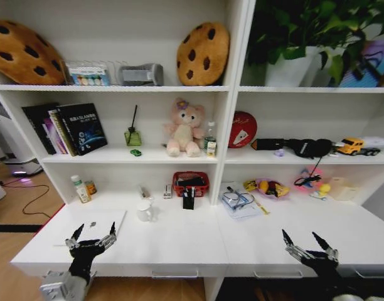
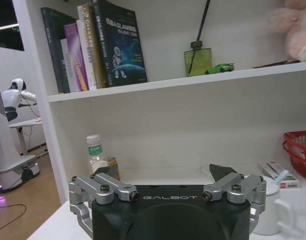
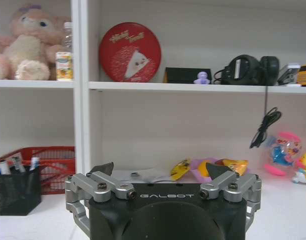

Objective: Organize the objects on the table.

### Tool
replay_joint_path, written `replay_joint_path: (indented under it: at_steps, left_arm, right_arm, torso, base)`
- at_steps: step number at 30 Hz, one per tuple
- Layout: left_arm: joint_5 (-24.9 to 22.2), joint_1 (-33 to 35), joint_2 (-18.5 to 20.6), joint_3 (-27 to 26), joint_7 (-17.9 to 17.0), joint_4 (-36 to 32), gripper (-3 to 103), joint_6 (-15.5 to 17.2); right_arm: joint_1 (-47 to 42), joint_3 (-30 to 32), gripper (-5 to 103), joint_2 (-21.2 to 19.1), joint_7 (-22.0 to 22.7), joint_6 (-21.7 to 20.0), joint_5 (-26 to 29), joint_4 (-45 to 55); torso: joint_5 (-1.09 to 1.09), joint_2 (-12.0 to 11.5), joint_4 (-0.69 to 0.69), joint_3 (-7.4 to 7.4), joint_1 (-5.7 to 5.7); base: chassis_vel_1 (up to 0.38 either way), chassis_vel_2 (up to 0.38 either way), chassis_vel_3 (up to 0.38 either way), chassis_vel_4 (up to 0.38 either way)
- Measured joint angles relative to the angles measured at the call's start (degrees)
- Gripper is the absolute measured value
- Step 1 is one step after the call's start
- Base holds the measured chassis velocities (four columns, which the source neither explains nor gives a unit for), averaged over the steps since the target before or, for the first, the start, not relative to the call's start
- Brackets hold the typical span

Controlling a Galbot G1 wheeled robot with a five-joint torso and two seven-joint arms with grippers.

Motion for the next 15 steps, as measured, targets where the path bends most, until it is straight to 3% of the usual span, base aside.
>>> replay_joint_path:
  at_steps: [7,10,11,15]
  left_arm:
    - [0.00,0.00,0.00,0.00,-0.02,0.01,100,0.00]
    - [0.00,0.00,0.00,0.00,-0.01,-0.01,100,-0.01]
    - [0.00,0.00,0.00,0.00,-0.01,0.01,100,-0.01]
    - [0.00,0.00,0.01,0.00,-0.01,0.00,100,-0.01]
  right_arm:
    - [0.00,-0.01,100,0.00,0.01,0.00,0.01,0.00]
    - [0.00,-0.03,100,0.00,0.00,-0.01,0.01,0.00]
    - [-0.01,-0.02,100,0.00,0.01,0.00,0.01,0.01]
    - [-0.01,-0.02,100,0.01,0.01,-0.01,0.01,0.00]
  torso:
    - [-0.04,0.00,0.00,-0.01,-0.02]
    - [0.08,0.01,-0.01,-0.01,-0.02]
    - [-0.08,0.01,-0.01,-0.01,-0.02]
    - [0.02,0.02,-0.03,-0.02,-0.04]
  base:
    - [0.368,0.368,-0.380,-0.356]
    - [0.356,0.348,-0.362,-0.365]
    - [0.312,0.295,-0.319,-0.264]
    - [0.260,0.191,-0.236,-0.252]
